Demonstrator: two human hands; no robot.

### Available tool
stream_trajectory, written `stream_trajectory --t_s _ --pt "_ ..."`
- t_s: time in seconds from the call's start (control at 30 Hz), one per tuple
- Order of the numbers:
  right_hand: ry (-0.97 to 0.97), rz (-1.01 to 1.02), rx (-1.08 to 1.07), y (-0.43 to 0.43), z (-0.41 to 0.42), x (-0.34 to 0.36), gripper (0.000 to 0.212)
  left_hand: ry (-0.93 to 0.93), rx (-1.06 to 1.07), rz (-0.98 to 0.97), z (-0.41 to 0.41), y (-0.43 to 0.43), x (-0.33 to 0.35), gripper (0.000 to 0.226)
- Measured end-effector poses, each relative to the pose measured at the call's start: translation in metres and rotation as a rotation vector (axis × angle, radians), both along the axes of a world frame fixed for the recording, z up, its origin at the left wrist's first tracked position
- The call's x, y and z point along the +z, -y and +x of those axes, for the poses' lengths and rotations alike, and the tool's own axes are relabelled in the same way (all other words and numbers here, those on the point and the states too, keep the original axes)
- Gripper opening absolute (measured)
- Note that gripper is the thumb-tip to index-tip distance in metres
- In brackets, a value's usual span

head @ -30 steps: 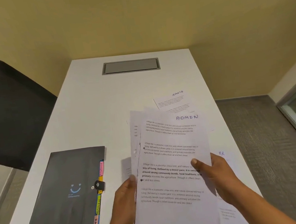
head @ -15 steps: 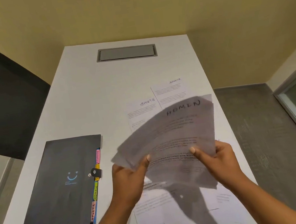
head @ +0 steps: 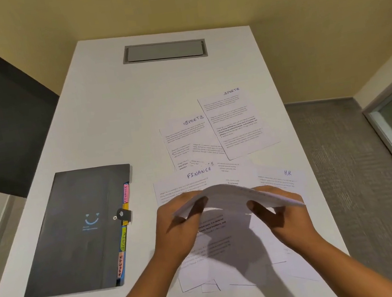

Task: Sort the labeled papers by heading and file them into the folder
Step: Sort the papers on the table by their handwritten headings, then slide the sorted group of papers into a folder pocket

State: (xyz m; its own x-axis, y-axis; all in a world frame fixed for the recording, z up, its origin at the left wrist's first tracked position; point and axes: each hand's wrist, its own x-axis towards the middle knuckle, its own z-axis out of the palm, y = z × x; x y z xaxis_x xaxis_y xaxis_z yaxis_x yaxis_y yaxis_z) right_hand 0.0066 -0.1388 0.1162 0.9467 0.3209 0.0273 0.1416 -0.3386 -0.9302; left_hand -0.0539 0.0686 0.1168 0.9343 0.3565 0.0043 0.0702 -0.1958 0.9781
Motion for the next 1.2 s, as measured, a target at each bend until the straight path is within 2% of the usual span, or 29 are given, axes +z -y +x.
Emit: stream_trajectory --t_s 0.13,0.23,0.27,0.4,0.53,0.63,0.73,0.83,1.0,1.2 --pt "-0.026 0.0 0.025 -0.003 -0.001 0.001 0.047 -0.006 0.026 -0.061 -0.001 0.001 -0.003 0.034" --pt "-0.127 0.022 0.017 -0.009 -0.003 -0.001 0.066 -0.085 0.087 -0.166 -0.002 0.003 -0.015 0.037" --pt "-0.142 0.03 0.018 -0.01 -0.004 0.0 0.067 -0.1 0.109 -0.181 -0.003 0.003 -0.015 0.036" --pt "-0.196 0.104 -0.011 -0.01 -0.002 -0.002 0.038 -0.078 0.11 -0.241 -0.008 -0.004 -0.012 0.03" --pt "-0.222 0.077 0.002 -0.018 -0.008 -0.012 0.032 -0.121 0.031 -0.212 -0.01 -0.007 -0.02 0.023" --pt "-0.248 0.09 0.019 -0.024 -0.011 -0.023 0.02 -0.148 0.069 -0.218 -0.011 -0.01 -0.029 0.022" --pt "-0.273 0.121 -0.004 -0.028 -0.01 -0.026 0.021 -0.176 0.084 -0.262 -0.012 -0.019 -0.026 0.02" --pt "-0.278 0.052 0.041 -0.029 -0.012 -0.024 0.026 -0.174 0.111 -0.284 -0.017 -0.036 -0.019 0.017" --pt "-0.305 -0.123 0.304 -0.038 -0.022 -0.01 0.021 -0.161 0.138 -0.372 -0.031 -0.062 -0.022 0.024" --pt "-0.277 -0.177 0.187 -0.062 -0.032 -0.011 0.015 -0.218 0.064 -0.349 -0.043 -0.093 -0.029 0.026"
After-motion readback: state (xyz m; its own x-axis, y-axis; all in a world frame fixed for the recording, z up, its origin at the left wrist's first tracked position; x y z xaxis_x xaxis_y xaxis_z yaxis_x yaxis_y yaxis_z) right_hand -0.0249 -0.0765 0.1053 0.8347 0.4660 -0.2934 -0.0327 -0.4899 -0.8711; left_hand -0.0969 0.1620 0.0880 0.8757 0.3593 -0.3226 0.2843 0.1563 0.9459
